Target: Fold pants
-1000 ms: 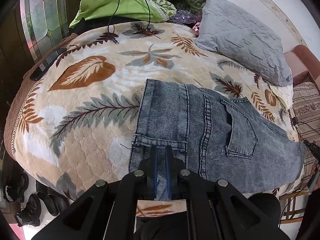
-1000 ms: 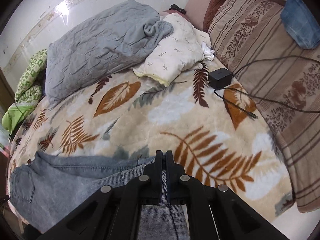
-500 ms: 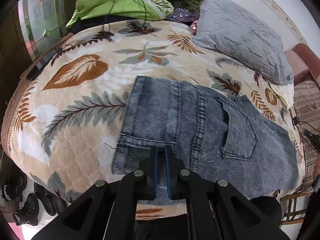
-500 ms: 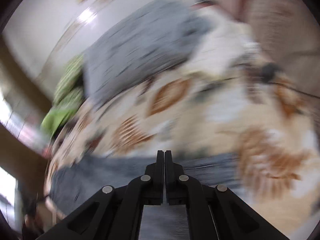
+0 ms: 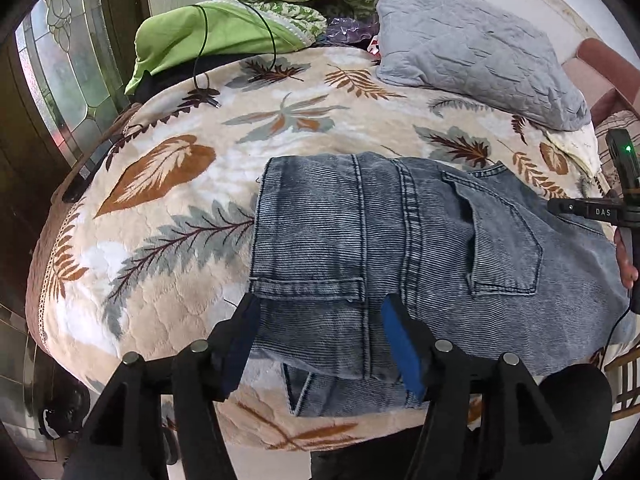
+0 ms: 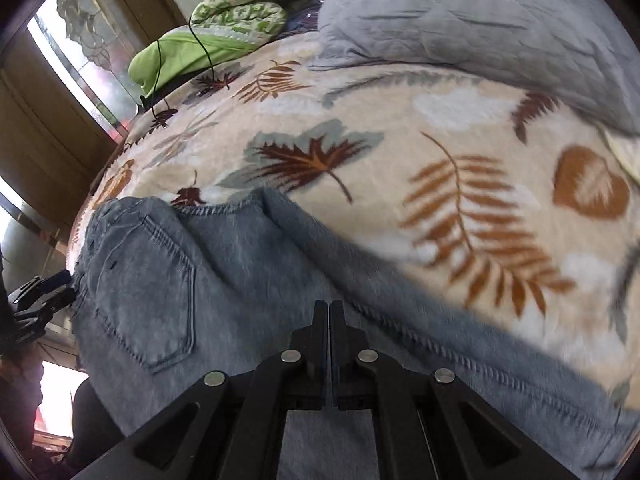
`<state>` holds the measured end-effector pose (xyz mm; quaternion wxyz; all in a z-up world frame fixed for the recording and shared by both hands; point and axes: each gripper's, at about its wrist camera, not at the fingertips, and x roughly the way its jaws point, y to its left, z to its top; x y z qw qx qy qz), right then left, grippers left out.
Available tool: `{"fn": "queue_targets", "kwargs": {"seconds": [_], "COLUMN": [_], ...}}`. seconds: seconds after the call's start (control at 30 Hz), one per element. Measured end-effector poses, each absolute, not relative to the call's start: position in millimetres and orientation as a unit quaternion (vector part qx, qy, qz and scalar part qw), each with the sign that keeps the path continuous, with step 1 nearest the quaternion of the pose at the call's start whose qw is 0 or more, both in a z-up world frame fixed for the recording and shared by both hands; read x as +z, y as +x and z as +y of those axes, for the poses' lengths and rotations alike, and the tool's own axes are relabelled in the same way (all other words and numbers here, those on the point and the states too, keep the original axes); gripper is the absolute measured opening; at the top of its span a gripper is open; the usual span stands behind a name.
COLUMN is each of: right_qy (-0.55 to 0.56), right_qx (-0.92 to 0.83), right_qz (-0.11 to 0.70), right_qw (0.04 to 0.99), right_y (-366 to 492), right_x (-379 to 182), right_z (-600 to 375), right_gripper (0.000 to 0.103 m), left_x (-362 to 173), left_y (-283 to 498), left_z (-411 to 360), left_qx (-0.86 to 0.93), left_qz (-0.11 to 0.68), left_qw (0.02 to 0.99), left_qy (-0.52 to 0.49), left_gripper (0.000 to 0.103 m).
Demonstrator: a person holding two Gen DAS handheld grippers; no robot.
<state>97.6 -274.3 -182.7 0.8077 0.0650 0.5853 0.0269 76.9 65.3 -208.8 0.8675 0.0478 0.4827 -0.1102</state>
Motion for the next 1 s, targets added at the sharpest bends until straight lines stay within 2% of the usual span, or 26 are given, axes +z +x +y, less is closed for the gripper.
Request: {"fn": "queue_targets", "kwargs": {"seconds": [0.2,0.33,0.4,0.53,0.6,0.63,0.73,0.8,0.9,1.0], "right_qy": [0.044,0.046,0.041,0.073,0.089,0.091,0.084,0.090,0.108,0.132], "right_qx": [0.036,0.034,0.027,0.059,0.074,0.068,0.029,0.023,0.018,0.035], "right_qz": [0.619,0.611,0.574,0.434,0.408,0.422,0.533,0.551,0.491,0.352], "right_qw": [0.783,0.790,0.817,0.896,0.906,0.900,0.842,0.829,0.864,0.926], "right_y": [116,114,105,64,55,57,75,76,63,32], "right_x": [-201,-198,-179,-123,-115,-118,-151,-161,-145,-106], "right_z": [-267,-270,-267,-261,-260,-260,-261,-265,-266,-257], "right_gripper": [0.002,0.002,0.002,0.002,0.004,0.008,0.009,0.009,0.009,0.012], "left_x": [-217,-218,-216,-211,-209,-208,-206,-205,-206,-204], "left_y": [83,84,84,85,84,84,81,79,77,75], "left_z": [68,70,70,71,72,72,72,75,78,80], "left_qx": [-0.115,-0.119,-0.121,-0.124,-0.122,-0.122,-0.122,-0.120,-0.115,-0.116], "left_qz": [0.489,0.491,0.491,0.486,0.483,0.482,0.480,0.480,0.484,0.483], "left_qw": [0.864,0.862,0.862,0.865,0.867,0.867,0.868,0.869,0.867,0.868], "left_qy": [0.039,0.036,0.036,0.030,0.027,0.026,0.027,0.026,0.020,0.021], "left_gripper": [0.064,0.064,0.064,0.064,0.064,0.064,0.064,0.065,0.065,0.065]}}
